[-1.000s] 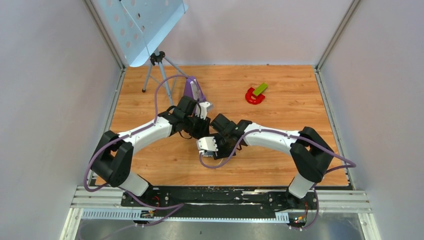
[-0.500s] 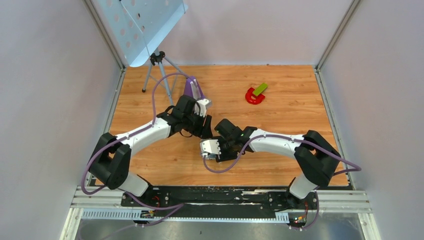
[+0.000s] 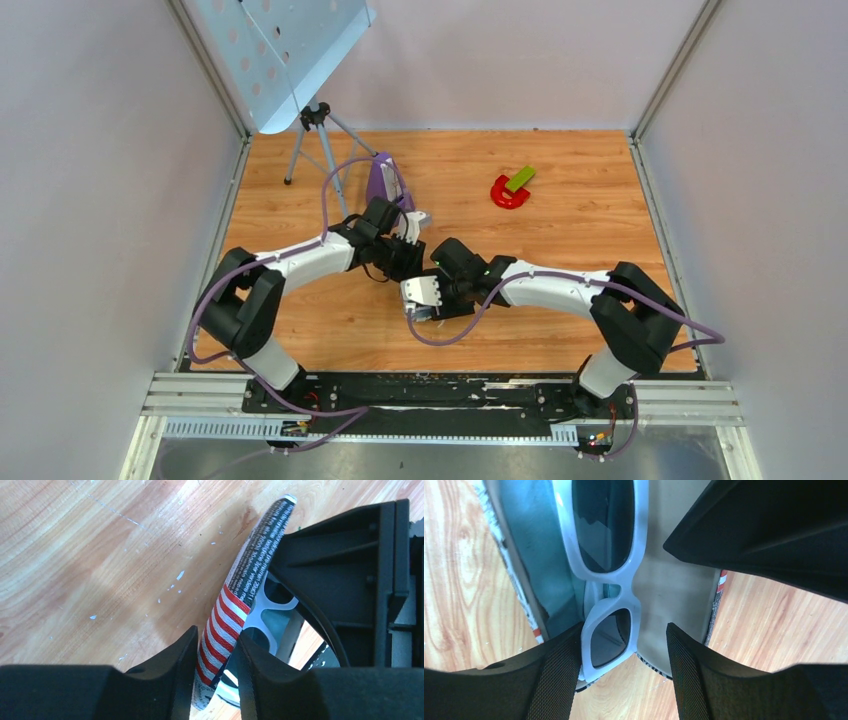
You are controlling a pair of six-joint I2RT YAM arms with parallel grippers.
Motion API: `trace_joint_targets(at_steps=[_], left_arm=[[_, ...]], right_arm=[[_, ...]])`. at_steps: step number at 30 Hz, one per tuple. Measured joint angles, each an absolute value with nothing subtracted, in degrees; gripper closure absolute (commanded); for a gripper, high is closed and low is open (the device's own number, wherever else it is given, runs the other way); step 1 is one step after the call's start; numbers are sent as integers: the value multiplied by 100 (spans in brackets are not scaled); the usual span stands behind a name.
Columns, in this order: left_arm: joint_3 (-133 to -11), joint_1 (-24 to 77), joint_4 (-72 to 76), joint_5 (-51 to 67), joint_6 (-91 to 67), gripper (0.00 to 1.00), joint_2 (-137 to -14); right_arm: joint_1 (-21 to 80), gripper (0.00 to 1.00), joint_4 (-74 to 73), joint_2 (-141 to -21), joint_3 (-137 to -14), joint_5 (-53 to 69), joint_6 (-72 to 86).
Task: Organize the sunglasses
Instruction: Adjust the sunglasses in the sunglasses case.
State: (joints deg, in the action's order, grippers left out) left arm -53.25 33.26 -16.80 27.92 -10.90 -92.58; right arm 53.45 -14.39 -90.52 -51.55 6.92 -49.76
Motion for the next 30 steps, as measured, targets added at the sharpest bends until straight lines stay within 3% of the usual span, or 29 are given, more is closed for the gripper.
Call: trace_joint_targets(at_steps=[11,30], left_arm=[[-5157,3417,-1660,2425,-915,80,-8718],[-4536,3625,-958,1238,-735,83,-7950]], right_arm=[[5334,36,-1284,-9000,-5192,517,-5218],[5103,36,-1833,-8866,-5767,827,-5024]])
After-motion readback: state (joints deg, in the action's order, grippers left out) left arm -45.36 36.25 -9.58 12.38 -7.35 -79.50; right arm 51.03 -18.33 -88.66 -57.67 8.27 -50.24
